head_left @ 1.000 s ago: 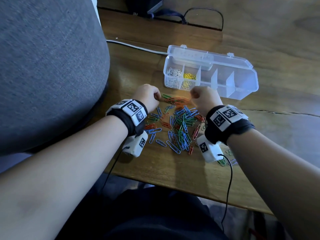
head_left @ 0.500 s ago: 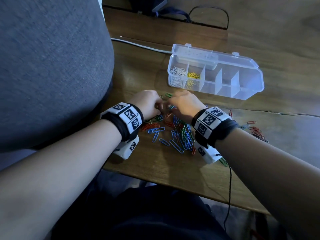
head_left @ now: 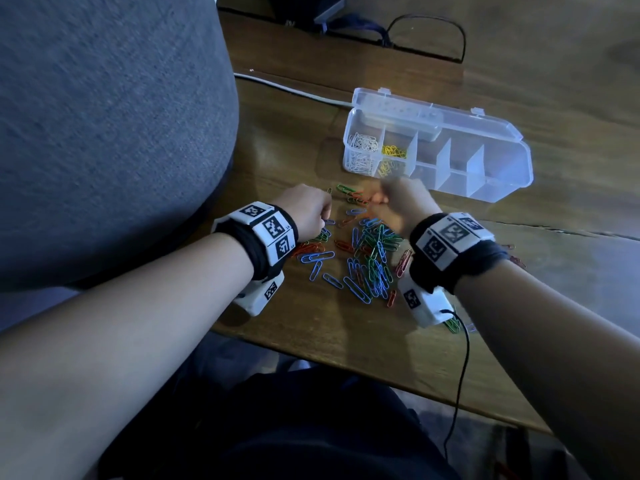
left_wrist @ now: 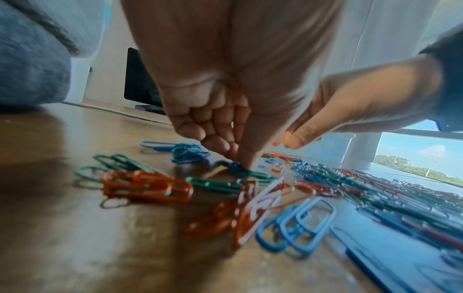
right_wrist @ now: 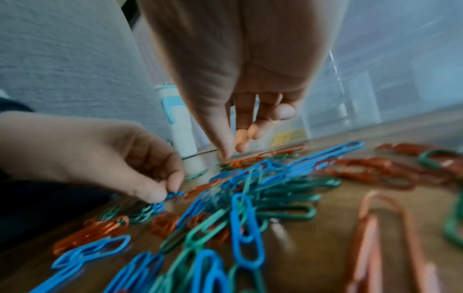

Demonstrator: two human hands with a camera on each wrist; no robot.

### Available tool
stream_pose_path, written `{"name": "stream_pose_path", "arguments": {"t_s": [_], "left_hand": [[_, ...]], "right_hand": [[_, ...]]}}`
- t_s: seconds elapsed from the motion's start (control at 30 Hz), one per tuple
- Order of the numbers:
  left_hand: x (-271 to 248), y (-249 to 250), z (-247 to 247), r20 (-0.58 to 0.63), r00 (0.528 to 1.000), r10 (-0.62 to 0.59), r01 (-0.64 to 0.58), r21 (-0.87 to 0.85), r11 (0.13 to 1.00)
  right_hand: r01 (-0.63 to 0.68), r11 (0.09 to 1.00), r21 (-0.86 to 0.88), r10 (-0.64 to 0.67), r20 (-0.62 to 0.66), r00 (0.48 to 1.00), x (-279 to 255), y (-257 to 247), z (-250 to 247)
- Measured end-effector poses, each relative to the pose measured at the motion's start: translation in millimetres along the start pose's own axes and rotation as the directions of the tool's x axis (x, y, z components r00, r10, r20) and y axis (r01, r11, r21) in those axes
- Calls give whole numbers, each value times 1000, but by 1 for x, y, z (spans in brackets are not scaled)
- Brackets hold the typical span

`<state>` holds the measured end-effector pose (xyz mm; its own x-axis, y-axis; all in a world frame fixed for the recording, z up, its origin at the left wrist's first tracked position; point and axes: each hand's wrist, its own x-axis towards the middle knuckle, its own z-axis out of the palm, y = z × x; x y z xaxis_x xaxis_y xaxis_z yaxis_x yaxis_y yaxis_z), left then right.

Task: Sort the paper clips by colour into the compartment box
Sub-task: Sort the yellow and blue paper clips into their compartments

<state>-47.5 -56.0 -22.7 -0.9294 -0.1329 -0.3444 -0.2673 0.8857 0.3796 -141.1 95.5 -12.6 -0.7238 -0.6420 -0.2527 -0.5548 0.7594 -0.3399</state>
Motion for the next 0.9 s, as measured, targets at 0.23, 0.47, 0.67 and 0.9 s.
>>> {"name": "stream_pose_path", "arguments": {"t_s": [0.23,0.47,0.67,0.9], "left_hand": [[2,6,-6,47,999,-8,3,95,995],[-7,-15,-8,-100,987,-124,66,-455,888],[-25,-24,-4,-17,975,-220,120,-794,596],[-36,-20,-8,178,964,-197,192,-980,51]], "right_hand": [[151,978,-146,-146,43,988,10,-14,19],[145,959,-245,-134,62,989,7,-15,20],[30,999,-37,-28,44,999,3,-15,13],[-208,572,794,293,39,955,-23,8,-2]]}}
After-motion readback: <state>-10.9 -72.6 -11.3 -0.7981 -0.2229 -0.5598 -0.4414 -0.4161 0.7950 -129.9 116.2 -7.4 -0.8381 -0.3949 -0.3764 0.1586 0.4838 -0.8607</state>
